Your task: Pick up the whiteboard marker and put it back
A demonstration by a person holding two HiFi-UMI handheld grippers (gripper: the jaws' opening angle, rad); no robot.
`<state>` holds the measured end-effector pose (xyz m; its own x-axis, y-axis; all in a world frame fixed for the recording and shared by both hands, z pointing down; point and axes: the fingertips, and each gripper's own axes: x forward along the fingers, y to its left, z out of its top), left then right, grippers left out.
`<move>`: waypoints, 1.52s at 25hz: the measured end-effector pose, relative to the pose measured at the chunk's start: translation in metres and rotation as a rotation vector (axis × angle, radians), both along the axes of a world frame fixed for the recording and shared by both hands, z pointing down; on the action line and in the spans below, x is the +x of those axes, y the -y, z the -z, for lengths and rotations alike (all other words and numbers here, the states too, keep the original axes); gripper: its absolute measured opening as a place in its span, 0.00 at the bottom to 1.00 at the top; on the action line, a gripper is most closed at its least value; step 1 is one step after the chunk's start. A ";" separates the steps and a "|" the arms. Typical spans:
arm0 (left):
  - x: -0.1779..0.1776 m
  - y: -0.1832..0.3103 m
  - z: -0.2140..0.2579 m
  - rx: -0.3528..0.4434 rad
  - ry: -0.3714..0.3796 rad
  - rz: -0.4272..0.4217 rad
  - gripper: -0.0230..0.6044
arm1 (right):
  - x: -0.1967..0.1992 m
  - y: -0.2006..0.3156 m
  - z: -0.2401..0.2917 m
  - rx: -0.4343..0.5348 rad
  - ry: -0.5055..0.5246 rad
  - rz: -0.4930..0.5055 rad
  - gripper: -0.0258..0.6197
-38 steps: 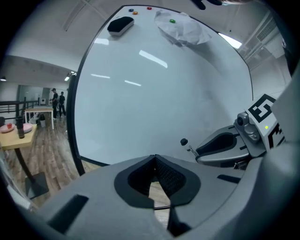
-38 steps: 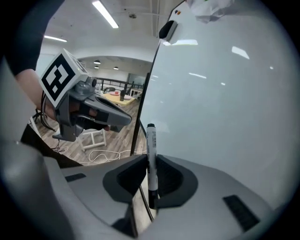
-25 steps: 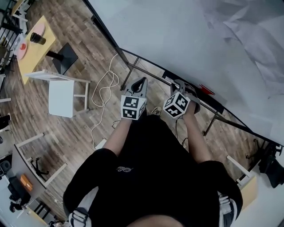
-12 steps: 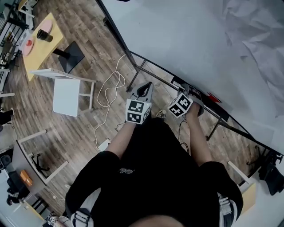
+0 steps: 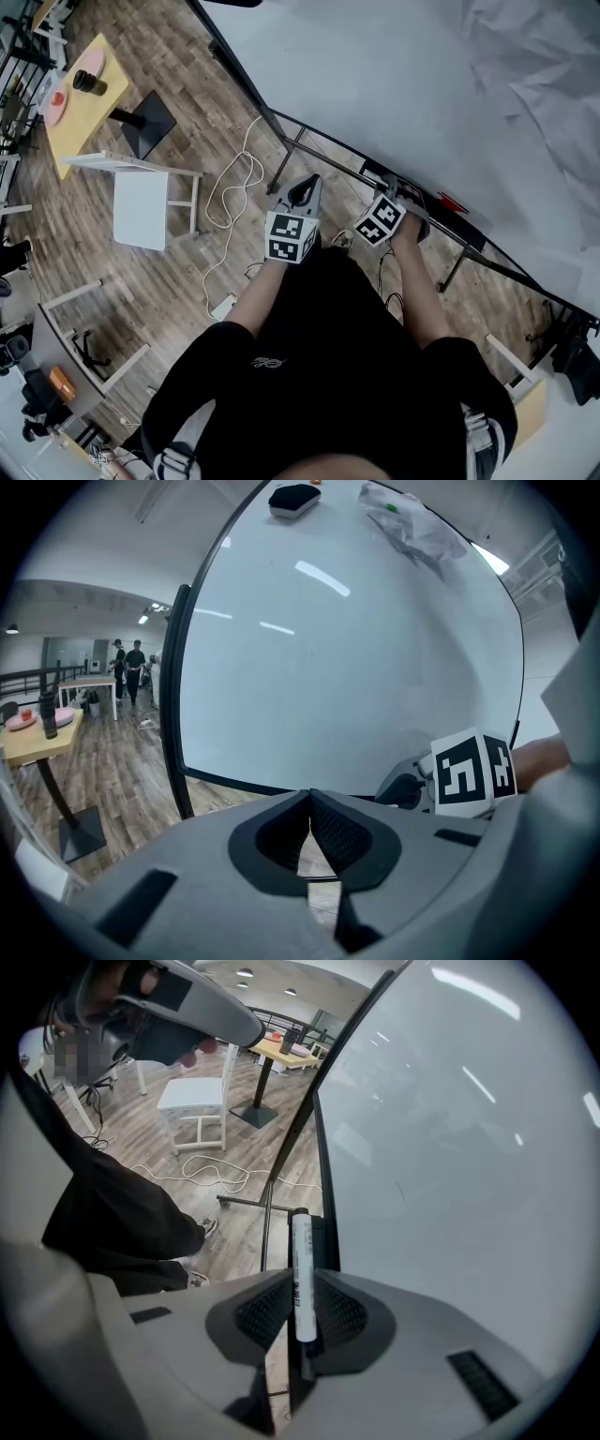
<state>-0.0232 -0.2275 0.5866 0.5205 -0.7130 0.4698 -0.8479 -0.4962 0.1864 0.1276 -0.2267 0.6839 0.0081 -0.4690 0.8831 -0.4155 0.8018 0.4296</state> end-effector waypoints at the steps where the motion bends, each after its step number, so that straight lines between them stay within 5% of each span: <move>1: 0.001 0.000 0.000 0.000 0.001 -0.001 0.05 | -0.001 0.000 0.001 0.002 0.002 0.003 0.13; 17: 0.023 -0.007 0.007 0.008 0.018 -0.052 0.05 | 0.015 -0.001 0.030 0.157 0.078 -0.078 0.20; 26: 0.050 -0.013 0.019 0.047 0.017 -0.101 0.05 | 0.015 -0.014 0.086 0.327 0.476 -0.306 0.14; 38: 0.073 -0.037 0.049 0.108 -0.022 -0.159 0.05 | 0.019 -0.048 0.149 0.518 0.800 -0.486 0.04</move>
<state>0.0495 -0.1904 0.5375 0.6399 -0.6668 0.3820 -0.7536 -0.6418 0.1422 0.1471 -0.1784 0.5349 -0.1980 -0.8910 0.4086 -0.9533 0.2720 0.1313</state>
